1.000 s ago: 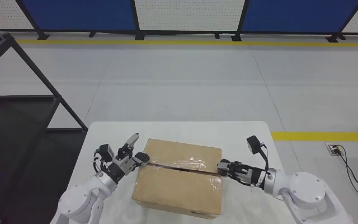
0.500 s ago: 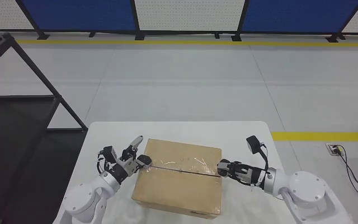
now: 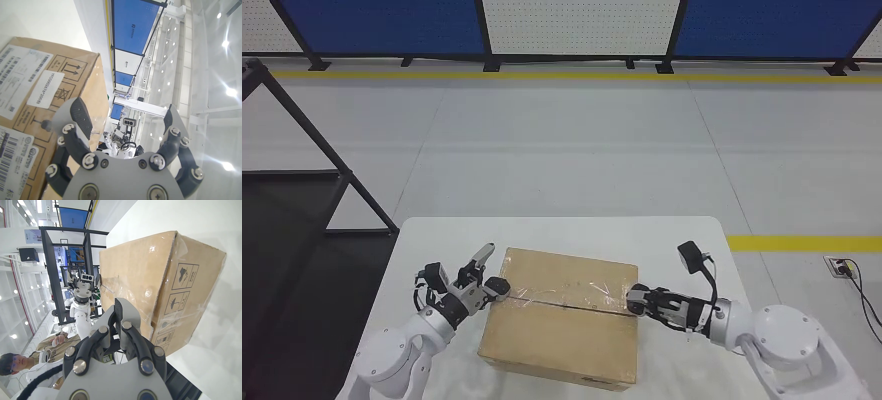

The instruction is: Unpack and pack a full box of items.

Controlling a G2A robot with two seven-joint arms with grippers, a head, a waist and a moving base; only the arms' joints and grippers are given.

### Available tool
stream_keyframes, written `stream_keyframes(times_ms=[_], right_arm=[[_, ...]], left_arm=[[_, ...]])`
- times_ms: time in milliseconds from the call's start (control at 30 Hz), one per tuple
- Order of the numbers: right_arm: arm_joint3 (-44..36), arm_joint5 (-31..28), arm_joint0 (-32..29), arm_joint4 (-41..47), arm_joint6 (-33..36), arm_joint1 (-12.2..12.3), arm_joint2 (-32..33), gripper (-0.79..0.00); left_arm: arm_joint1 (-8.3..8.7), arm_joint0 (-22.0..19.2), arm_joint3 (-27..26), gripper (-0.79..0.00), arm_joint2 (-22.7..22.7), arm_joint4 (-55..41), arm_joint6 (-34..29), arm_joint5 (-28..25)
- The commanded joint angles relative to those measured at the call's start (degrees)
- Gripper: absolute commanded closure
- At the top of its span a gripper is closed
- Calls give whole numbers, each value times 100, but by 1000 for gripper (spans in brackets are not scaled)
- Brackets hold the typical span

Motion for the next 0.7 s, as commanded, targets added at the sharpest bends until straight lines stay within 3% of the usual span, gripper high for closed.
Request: stream_keyframes(times_ms=[0,667], right_arm=[[-11,11,5,0,-11,0,-16,0],[-254,-116,130,58,-180,-33,-246,0]], left_arm=[[3,5,9,-785,6,-8,-5,-11],[27,-41,63,-785,107,38,50,-1]])
